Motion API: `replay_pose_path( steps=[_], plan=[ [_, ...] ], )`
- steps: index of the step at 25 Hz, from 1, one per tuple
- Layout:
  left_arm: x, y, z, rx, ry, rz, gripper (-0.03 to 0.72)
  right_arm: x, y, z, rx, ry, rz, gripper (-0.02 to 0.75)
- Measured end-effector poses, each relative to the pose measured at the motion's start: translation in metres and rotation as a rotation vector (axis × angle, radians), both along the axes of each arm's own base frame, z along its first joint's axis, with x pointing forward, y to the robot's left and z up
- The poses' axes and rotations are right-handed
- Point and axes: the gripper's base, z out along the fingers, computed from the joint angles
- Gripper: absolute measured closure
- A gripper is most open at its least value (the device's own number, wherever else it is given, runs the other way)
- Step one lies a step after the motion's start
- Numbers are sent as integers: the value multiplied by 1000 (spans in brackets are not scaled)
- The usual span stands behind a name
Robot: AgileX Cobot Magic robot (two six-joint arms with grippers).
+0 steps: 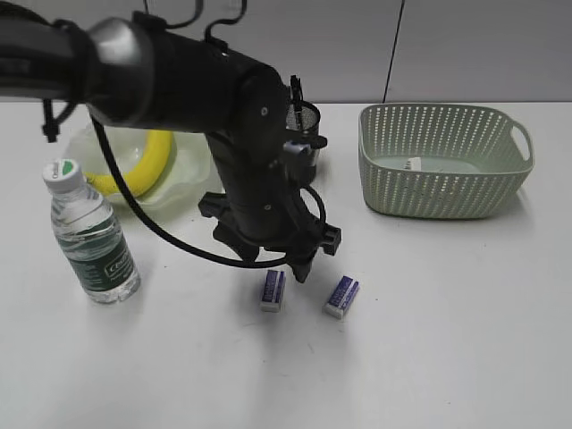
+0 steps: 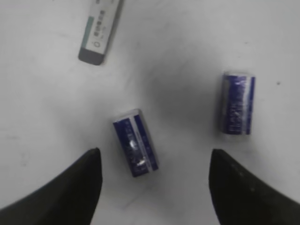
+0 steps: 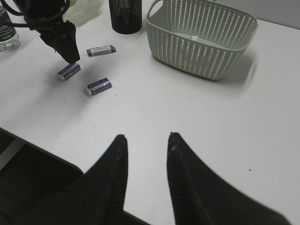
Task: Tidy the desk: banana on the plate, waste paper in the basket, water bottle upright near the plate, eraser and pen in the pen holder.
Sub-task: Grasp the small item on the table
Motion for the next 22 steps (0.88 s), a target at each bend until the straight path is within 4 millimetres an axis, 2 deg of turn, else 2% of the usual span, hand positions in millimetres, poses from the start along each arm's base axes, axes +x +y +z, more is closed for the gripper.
replay_pose_path(
  steps=[3,5,12,14,18,22],
  plan=[
    [7,-5,-16,53,40,27,162,0,0,0,0,0,0,490],
    [9,-7,-27,74,54,31,197,0,0,0,0,0,0,490],
    [11,-8,-47,109,78,30,426,0,0,0,-1,-2,0,490],
    [12,-7,-46,112,74,29,507,0,0,0,-1,-2,0,490],
    [12,-8,-38,90,54,30,513,0,0,0,-1,-2,0,490],
    [18,-6,2,-14,-48,42,513,0,0,0,-1,-2,0,490]
  ],
)
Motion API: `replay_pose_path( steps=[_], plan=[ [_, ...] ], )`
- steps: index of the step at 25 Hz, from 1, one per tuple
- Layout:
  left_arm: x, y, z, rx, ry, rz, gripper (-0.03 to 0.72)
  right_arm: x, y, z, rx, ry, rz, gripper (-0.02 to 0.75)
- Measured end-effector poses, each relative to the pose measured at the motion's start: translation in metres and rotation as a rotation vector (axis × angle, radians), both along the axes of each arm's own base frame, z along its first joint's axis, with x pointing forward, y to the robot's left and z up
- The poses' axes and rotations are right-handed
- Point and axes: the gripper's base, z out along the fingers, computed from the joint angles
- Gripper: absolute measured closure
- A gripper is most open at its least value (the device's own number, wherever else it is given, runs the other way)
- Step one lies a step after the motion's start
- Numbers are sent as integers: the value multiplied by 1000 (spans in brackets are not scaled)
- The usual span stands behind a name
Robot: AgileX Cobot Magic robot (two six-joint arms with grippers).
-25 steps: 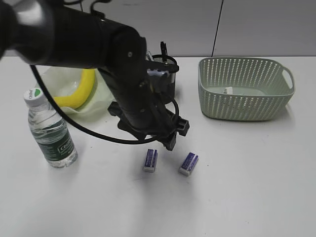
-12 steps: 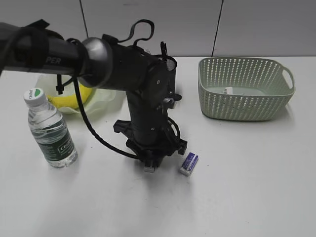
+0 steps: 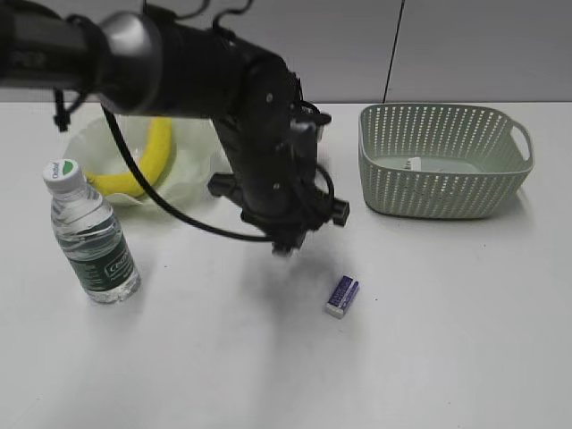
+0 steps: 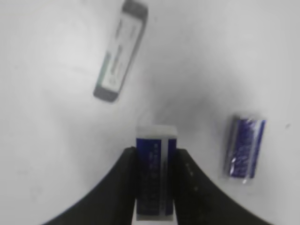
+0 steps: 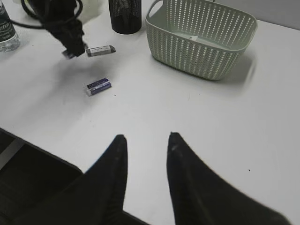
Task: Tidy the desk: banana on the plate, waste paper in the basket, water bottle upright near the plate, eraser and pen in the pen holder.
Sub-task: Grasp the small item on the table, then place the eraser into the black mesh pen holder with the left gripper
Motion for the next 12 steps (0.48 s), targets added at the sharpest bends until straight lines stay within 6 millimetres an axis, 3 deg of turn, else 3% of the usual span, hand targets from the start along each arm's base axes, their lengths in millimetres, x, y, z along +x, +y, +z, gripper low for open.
replay_pose_path(
  steps=[4,6,12],
  plan=[
    [22,8,49,-201,-211,44,513,0,0,0,-1,0,0,490],
    [37,14,64,-295,-320,73,513,0,0,0,-1,0,0,490],
    [78,31,71,-471,-550,147,513,0,0,0,0,0,0,490]
  ],
)
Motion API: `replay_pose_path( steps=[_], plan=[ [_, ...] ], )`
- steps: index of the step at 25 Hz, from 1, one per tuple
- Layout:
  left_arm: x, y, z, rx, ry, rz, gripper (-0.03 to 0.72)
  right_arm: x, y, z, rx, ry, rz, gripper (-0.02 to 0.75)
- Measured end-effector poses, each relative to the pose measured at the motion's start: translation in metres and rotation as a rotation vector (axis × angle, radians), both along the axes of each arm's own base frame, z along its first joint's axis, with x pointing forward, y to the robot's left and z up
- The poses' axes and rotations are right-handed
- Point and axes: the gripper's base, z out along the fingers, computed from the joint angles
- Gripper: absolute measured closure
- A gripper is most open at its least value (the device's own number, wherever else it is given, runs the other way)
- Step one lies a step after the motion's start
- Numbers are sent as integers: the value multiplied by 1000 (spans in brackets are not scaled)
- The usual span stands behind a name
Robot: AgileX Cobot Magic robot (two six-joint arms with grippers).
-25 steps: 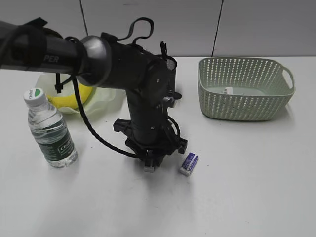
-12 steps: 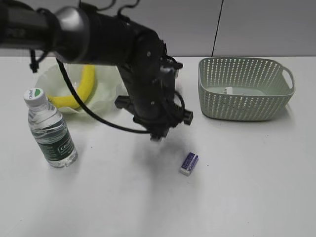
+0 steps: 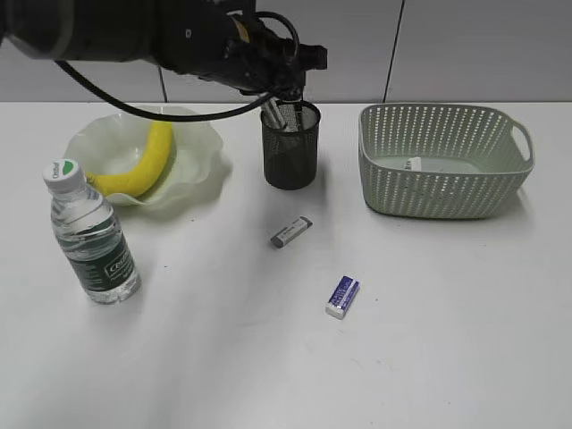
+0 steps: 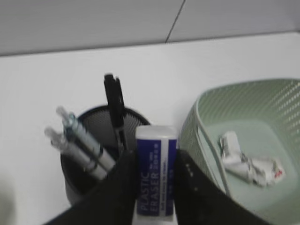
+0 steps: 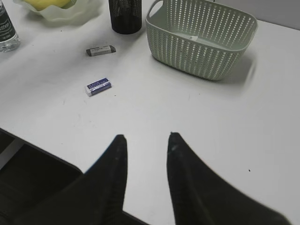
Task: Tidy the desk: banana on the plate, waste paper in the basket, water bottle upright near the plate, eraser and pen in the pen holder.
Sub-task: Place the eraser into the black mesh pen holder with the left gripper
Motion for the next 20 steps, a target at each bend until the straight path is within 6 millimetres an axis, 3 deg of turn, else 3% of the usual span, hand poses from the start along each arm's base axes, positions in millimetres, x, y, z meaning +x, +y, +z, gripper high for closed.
replay_pose_path(
  steps=[4,11,16,20],
  plan=[
    [15,-2,-14,-61,-85,12,513,0,0,0,-1,-1,1,490],
    [28,-7,-58,-69,-102,14,513,0,0,0,-1,-1,1,490],
    [30,-8,-67,-74,-110,13,505,0,0,0,-1,-1,1,490],
    [31,-9,-65,-89,-130,13,432,0,0,0,-1,-1,1,490]
  ],
)
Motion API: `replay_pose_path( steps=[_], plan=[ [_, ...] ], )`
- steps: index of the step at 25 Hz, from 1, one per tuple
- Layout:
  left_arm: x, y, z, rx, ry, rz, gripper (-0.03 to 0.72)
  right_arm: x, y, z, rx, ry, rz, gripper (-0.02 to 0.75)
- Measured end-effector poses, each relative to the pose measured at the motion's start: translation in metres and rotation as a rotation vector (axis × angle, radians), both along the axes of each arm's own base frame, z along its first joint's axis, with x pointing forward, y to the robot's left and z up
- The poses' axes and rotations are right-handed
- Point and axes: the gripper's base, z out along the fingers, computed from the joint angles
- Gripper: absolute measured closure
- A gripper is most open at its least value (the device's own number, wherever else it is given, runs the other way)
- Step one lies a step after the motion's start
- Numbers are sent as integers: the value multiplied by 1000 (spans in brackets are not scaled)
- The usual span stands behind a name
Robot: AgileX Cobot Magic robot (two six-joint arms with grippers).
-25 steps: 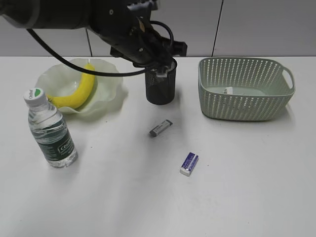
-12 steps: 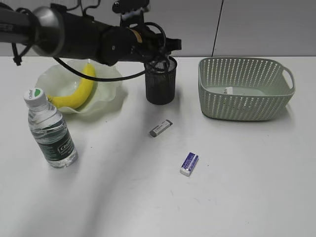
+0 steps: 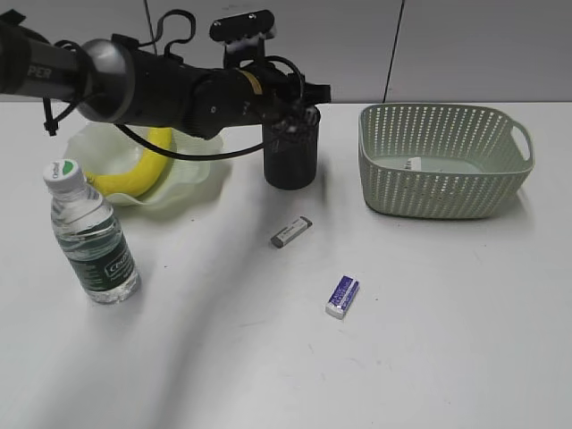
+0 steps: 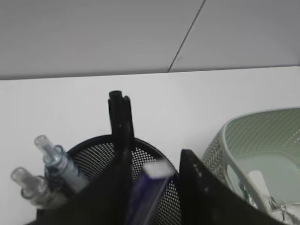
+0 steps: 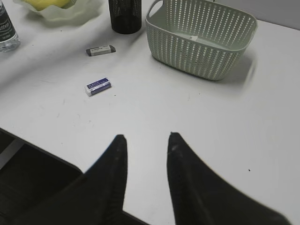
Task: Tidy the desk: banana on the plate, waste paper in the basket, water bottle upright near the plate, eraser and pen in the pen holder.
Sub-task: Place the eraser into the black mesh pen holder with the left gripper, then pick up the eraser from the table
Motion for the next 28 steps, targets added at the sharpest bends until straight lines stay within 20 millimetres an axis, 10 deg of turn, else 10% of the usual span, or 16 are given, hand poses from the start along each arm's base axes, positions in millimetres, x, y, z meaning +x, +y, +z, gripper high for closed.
replay_pose_path(
  steps=[7,13,22,28],
  plan=[
    [-1,5,34,-45,-67,6,405,0,0,0,0,0,0,490],
    [-22,21,101,-16,-57,8,403,0,0,0,0,0,0,490],
    [-118,97,226,307,58,23,412,0,0,0,0,0,0,490],
    [-199,156,272,413,194,51,419,0,0,0,0,0,0,490]
  ],
)
